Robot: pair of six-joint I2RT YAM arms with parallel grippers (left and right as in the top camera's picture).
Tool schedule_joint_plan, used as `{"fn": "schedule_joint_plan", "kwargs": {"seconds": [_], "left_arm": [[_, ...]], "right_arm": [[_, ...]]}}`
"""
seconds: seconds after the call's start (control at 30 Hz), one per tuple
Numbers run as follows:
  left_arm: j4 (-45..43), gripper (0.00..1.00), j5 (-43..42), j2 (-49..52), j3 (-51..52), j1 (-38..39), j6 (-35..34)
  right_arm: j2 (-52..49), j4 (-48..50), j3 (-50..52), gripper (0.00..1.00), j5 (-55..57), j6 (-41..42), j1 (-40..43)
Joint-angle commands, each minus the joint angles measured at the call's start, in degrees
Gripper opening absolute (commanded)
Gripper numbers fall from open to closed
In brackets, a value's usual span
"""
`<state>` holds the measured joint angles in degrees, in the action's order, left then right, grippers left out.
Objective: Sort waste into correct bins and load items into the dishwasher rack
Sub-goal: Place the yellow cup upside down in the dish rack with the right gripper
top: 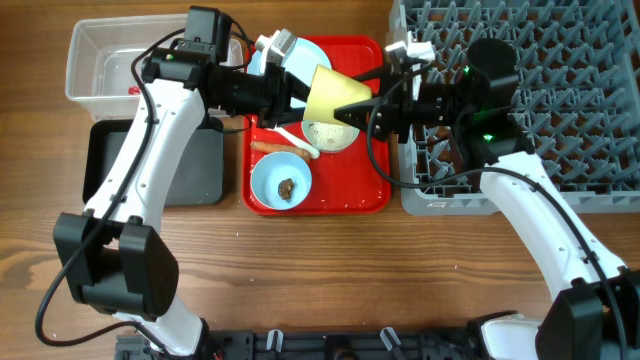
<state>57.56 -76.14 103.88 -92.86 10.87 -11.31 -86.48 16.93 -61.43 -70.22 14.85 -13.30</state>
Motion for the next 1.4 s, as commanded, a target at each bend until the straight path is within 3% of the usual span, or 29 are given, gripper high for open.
{"fn": "schedule_joint_plan", "kwargs": {"seconds": [0.0,0.07,0.13,0.4,0.63,0.77,0.93,1.13,1.37], "left_arm": [[0.09,0.4,0.68,-0.37,-0.37,0.26,0.0],[0.09,0.52,1.14,-0.37,-0.37,0.26,0.0],[0.09,0.57,1.66,-0.37,-0.37,0.26,-0.02],[-0.39,0.62,5.79,-0.37,-0.37,0.26,0.0],[-1.49,0.62,25.07,-0.37,-0.37,0.26,-0.04],[-1.42,0.63,36.0,-0.37,-0.37,0.26,-0.02],[-1.4,0.62,43.93,-0.26,-0.35,0.26,-0.02],[-1.44,0.62,46.1,0.17,-0.35,0.26,0.0],[-1.14,0.62,49.55,0.17,-0.35,0.26,-0.02]], "right_arm": [[-0.22,-0.15,-0.92,0.46,-0.42,-1.16,0.72],[-0.2,-0.09,-0.92,0.45,-1.6,-1.14,1.99],[-0.2,-0.07,-0.92,0.44,-2.97,-0.13,3.98],[-0.02,-9.84,-0.92,0.43,-2.19,3.76,15.58],[6.51,-32.37,-2.14,0.45,17.42,1.51,19.65],[10.78,-50.47,-8.28,0.46,33.64,-1.53,19.47],[11.8,-71.36,-17.35,0.47,51.19,-2.86,19.32],[10.4,-79.84,-18.21,0.46,59.67,-2.62,16.24],[1.57,-84.85,-18.21,0.47,63.84,-1.33,10.99]]}}
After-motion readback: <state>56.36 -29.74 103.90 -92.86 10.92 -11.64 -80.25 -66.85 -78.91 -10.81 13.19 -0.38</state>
